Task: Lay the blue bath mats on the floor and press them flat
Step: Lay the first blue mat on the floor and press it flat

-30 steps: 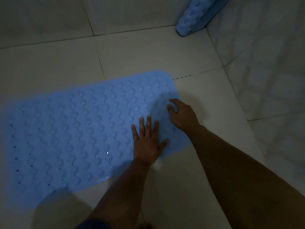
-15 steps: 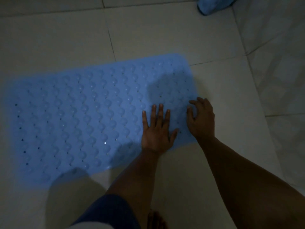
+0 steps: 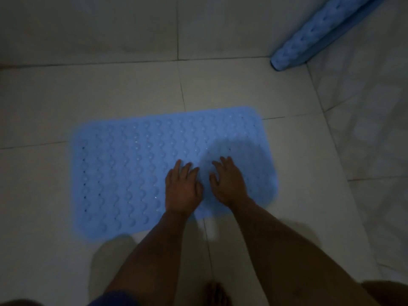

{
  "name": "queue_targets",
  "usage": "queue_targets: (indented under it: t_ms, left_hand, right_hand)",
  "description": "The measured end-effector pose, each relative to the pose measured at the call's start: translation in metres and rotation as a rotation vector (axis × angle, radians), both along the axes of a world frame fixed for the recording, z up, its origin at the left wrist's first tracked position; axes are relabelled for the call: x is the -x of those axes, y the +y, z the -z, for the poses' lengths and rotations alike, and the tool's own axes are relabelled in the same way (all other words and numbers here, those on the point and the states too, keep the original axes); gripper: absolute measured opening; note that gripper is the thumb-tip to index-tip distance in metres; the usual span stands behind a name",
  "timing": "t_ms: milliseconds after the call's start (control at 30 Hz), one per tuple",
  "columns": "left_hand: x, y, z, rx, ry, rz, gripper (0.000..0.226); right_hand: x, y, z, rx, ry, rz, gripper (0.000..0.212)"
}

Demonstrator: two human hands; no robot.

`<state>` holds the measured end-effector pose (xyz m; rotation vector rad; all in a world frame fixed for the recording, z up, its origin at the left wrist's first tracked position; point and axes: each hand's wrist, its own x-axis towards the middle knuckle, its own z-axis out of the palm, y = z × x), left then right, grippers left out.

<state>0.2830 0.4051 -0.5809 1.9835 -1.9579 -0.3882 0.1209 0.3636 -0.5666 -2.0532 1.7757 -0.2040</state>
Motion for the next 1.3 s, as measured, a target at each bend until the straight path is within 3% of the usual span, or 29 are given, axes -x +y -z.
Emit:
queue_targets:
  t_ms: [133,333,667,800,967,1100,1300]
  left_hand:
    - [-0.033,0.018,0.024,0.013,-0.104,0.035,0.048]
    - [-0.038,0.023,0.042,-0.025,-0.191,0.014,0.055]
    - [-0.051,0.024,0.036,-0.052,-0.174,-0.036,0.063]
    - [-0.057,0.034,0.021,-0.065,-0.167,-0.074,0.061]
    - [-0.057,0.044,-0.012,-0.100,-0.152,-0.071,0.060]
    - [-0.044,0.043,-0.004,-0.102,-0.154,-0.020,0.060]
    - [-0.032,0.035,0.048,-0.128,-0.177,0.097,0.075]
  right_hand:
    - [-0.046,0.026,0.050,-0.024,0.109,-0.210,0.063]
    - [-0.053,0.036,0.068,0.131,0.187,-0.168,0.057]
    - [-0.054,0.035,0.063,0.127,0.178,-0.165,0.065]
    - [-0.062,0.033,0.053,-0.030,0.187,-0.159,0.070]
    - [-0.052,-0.016,-0.003,-0.416,-0.032,-0.086,0.060]
    - [-0.042,-0.051,-0.035,-0.293,-0.132,0.061,0.049]
    - [-0.039,-0.035,0.004,-0.114,-0.110,0.017,0.049]
